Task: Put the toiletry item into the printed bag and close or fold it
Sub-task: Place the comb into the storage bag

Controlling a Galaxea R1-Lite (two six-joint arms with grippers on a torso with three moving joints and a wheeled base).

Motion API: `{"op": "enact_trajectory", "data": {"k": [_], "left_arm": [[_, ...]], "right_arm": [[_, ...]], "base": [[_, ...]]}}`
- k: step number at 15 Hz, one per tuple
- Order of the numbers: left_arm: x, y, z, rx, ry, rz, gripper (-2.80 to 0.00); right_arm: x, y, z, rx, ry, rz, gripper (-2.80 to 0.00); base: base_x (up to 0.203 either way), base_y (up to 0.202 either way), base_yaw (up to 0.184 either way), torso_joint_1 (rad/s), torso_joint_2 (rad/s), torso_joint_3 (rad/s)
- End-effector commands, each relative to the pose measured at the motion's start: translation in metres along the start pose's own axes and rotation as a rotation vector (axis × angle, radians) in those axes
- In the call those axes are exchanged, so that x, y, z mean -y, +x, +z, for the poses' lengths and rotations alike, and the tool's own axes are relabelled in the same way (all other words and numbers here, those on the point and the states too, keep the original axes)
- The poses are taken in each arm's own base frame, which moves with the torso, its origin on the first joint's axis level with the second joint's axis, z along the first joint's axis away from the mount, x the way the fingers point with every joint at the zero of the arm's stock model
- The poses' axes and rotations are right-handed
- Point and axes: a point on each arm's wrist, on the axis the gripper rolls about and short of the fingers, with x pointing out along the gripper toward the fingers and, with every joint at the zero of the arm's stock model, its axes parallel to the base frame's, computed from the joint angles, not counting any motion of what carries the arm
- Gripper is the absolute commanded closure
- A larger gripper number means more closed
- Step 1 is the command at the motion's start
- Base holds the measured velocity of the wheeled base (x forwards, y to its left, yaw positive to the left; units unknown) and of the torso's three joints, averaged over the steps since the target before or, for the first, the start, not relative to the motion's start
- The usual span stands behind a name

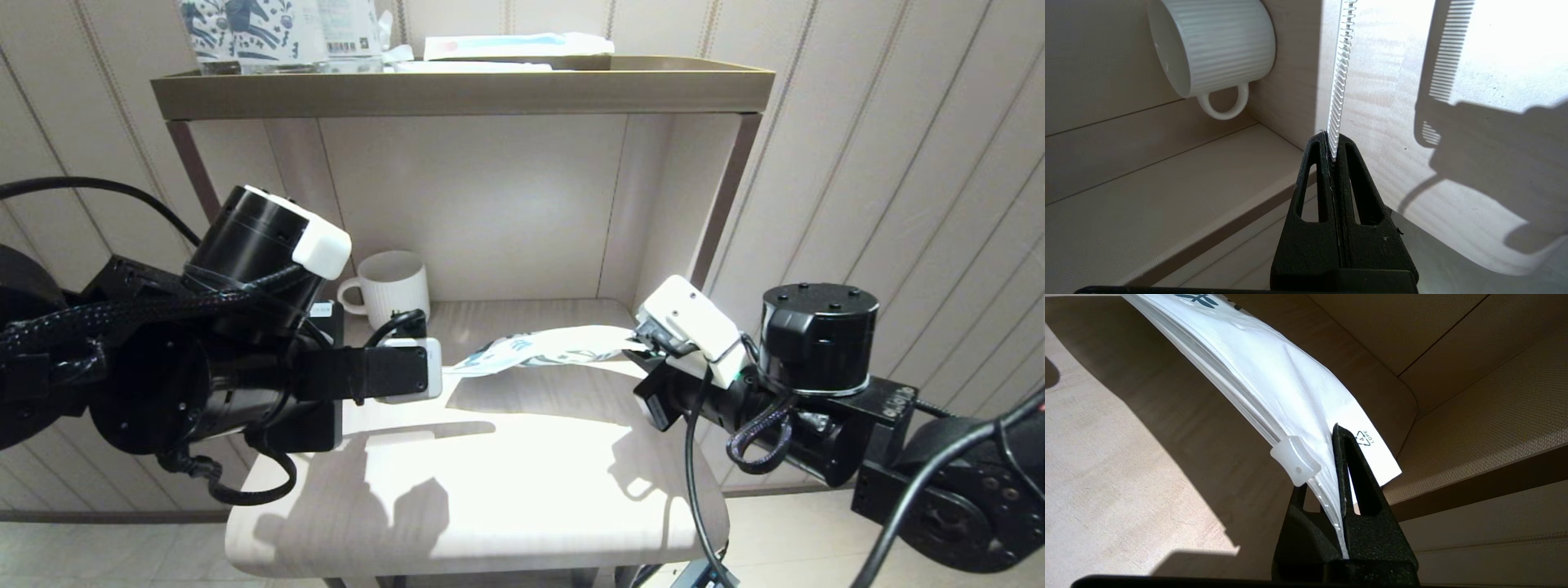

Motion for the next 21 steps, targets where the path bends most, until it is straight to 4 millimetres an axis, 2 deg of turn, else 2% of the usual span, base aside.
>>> {"op": "enact_trajectory", "data": {"k": [1, 8, 15, 21], "left_arm": [[0.004, 0.004, 0.005, 0.000, 0.023, -0.014, 0.00], [0.006, 0.013, 0.009, -0.011, 0.036, -0.032, 0.00], [0.002, -0.001, 0.003, 0.003, 0.017, -0.003, 0.00], [0.001, 0.012, 0.008, -0.013, 0.024, -0.020, 0.00]], "right_arm": [[0.000, 0.001, 0.000, 0.002, -0.002, -0.001, 0.00], [-0.002, -0.002, 0.002, 0.010, -0.005, 0.004, 0.00], [-0.003, 0.000, 0.000, 0.004, -0.006, 0.008, 0.00], [-0.004, -0.003, 0.002, 0.008, -0.006, 0.010, 0.00]], "base": [[0.000, 0.000, 0.000, 0.000, 0.00, 0.000], [0.000, 0.000, 0.000, 0.000, 0.00, 0.000], [0.000, 0.000, 0.000, 0.000, 0.00, 0.000], [0.000, 0.000, 0.000, 0.000, 0.00, 0.000]]}}
